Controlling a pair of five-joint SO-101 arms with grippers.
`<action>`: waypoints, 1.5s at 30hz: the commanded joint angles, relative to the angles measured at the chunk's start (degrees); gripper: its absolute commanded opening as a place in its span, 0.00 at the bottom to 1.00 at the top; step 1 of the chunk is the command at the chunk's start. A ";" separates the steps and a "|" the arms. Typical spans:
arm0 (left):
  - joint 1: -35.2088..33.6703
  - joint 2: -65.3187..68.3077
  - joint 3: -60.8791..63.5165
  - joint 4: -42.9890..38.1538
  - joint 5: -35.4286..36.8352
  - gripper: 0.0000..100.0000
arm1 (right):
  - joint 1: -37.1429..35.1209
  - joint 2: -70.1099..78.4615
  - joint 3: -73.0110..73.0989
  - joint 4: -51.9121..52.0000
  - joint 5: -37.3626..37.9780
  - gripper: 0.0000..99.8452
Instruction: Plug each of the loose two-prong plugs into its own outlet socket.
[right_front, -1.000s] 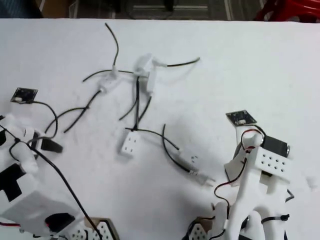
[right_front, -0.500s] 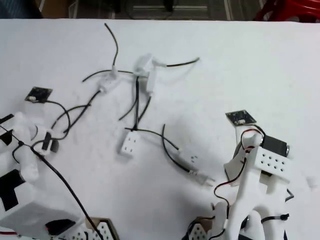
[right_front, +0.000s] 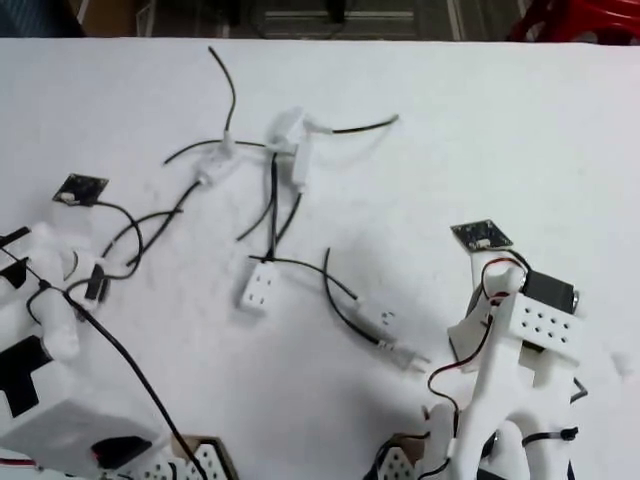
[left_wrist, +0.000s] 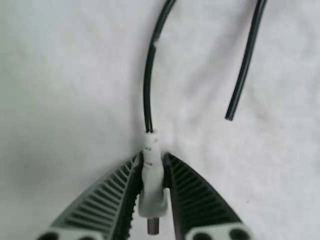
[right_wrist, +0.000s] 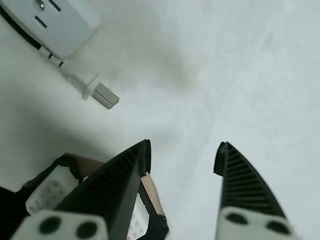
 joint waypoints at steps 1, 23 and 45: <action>1.36 -0.13 -3.43 4.31 -0.88 0.02 | 0.40 -1.27 -0.18 -0.22 0.44 0.22; 29.32 -41.45 -12.04 22.24 29.45 0.02 | 0.48 -1.27 -0.26 -0.22 0.26 0.22; 62.37 -41.98 -14.07 13.54 77.54 0.02 | -0.04 -1.36 -0.53 -0.22 0.18 0.22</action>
